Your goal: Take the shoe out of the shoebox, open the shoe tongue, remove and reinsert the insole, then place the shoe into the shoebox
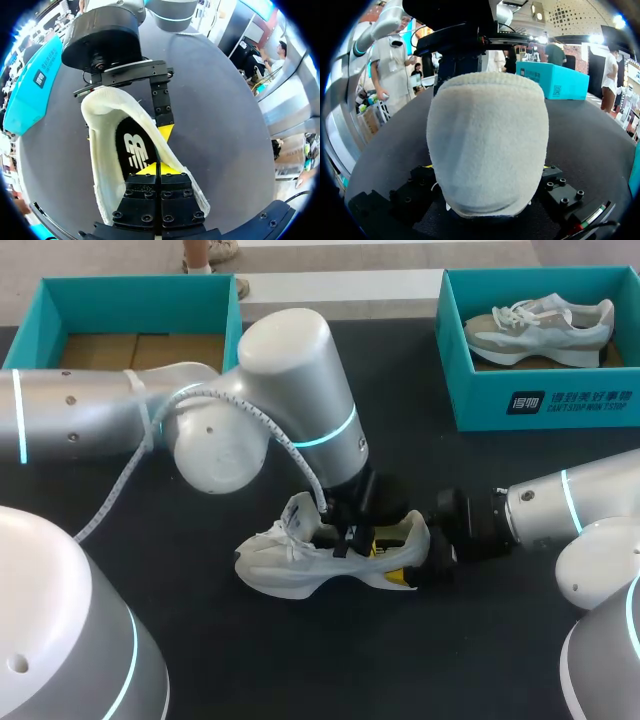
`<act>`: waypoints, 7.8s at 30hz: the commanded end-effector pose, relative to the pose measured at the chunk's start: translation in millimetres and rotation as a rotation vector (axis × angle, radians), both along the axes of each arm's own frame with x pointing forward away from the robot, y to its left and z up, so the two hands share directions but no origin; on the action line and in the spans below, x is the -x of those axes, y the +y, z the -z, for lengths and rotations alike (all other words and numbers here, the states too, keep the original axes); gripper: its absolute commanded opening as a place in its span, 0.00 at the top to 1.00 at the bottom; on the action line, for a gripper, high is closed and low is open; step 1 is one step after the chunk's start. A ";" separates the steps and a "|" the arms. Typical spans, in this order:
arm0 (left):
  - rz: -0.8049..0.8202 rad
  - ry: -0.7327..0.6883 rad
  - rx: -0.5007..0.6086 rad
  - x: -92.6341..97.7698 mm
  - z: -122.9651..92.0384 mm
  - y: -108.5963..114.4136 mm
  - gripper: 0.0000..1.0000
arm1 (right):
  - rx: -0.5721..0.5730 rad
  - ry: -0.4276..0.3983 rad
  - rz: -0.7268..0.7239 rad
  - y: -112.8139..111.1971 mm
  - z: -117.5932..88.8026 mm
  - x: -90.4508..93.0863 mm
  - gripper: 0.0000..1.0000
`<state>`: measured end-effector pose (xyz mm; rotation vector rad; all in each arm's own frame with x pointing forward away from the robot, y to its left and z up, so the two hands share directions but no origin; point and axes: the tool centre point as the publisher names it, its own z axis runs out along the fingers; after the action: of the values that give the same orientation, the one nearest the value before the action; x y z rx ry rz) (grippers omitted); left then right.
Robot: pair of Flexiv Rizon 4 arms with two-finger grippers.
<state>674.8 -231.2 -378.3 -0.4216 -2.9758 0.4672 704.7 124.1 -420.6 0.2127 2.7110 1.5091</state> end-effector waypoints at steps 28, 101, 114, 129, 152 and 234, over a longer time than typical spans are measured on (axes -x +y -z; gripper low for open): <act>-0.036 -0.087 0.027 -11.8 50.4 1.7 0.93 | 0.003 0.000 0.003 5.9 6.2 -0.6 1.00; -0.046 0.272 0.461 2.2 -82.2 -14.8 0.85 | 0.003 0.000 0.003 5.9 6.2 -0.6 1.00; -0.084 0.030 0.511 5.5 -88.9 -8.8 0.53 | 0.003 0.000 0.003 5.9 6.2 -0.6 1.00; -0.136 -0.177 0.496 -5.9 -81.0 -20.9 0.50 | 0.003 0.000 0.003 5.9 6.2 -0.6 1.00; -0.198 -0.212 0.484 -11.4 -62.8 -27.9 1.00 | 0.003 0.000 0.003 5.9 6.2 -0.6 1.00; -0.394 0.489 1.198 -9.3 -368.3 -18.7 1.00 | 0.003 0.000 0.003 5.9 6.2 -0.6 1.00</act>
<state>691.9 -260.2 -16.6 0.0875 -1.9569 2.1338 704.8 124.2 -420.8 0.2135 2.7102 1.5098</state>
